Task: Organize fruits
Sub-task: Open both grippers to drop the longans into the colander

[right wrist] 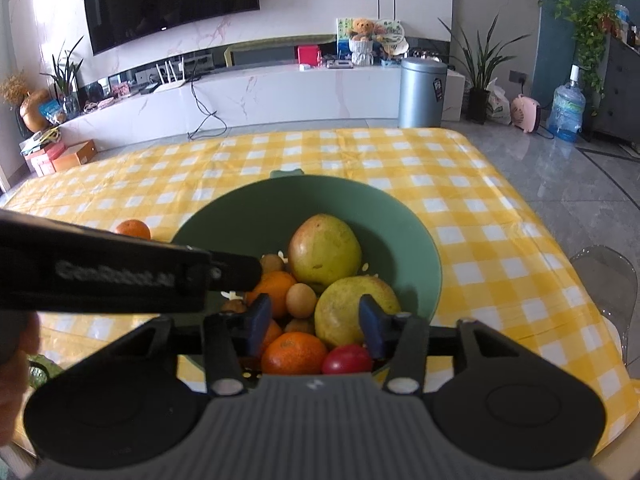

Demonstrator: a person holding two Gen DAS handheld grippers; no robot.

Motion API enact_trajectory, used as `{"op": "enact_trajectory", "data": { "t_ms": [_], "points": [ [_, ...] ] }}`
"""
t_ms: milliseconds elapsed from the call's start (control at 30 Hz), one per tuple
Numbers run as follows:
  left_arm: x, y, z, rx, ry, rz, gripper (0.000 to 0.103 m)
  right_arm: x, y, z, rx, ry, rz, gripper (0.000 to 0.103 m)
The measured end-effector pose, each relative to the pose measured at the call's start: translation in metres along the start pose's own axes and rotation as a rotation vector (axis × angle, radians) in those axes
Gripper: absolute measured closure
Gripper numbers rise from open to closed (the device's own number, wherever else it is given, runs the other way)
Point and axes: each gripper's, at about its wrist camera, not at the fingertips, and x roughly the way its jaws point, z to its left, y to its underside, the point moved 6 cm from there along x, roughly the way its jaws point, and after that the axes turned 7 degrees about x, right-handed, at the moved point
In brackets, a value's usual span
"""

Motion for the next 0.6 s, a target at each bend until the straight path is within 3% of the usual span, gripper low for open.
{"op": "enact_trajectory", "data": {
  "t_ms": [133,300,433,600],
  "points": [
    [-0.016,0.0,0.003,0.003,-0.019,-0.024,0.036,-0.003,-0.001,0.002,-0.01,0.014,-0.017,0.031],
    [-0.034,0.001,0.006,0.028,-0.056,-0.026,0.024,-0.004,-0.002,0.003,-0.021,0.026,-0.024,0.025],
    [-0.048,0.005,0.01,0.037,-0.063,-0.032,0.018,-0.011,-0.004,0.003,-0.013,0.028,-0.048,0.01],
    [-0.063,0.014,0.019,0.043,-0.076,0.012,0.017,-0.023,-0.006,0.006,0.011,0.025,-0.074,0.01]
  ]
}}
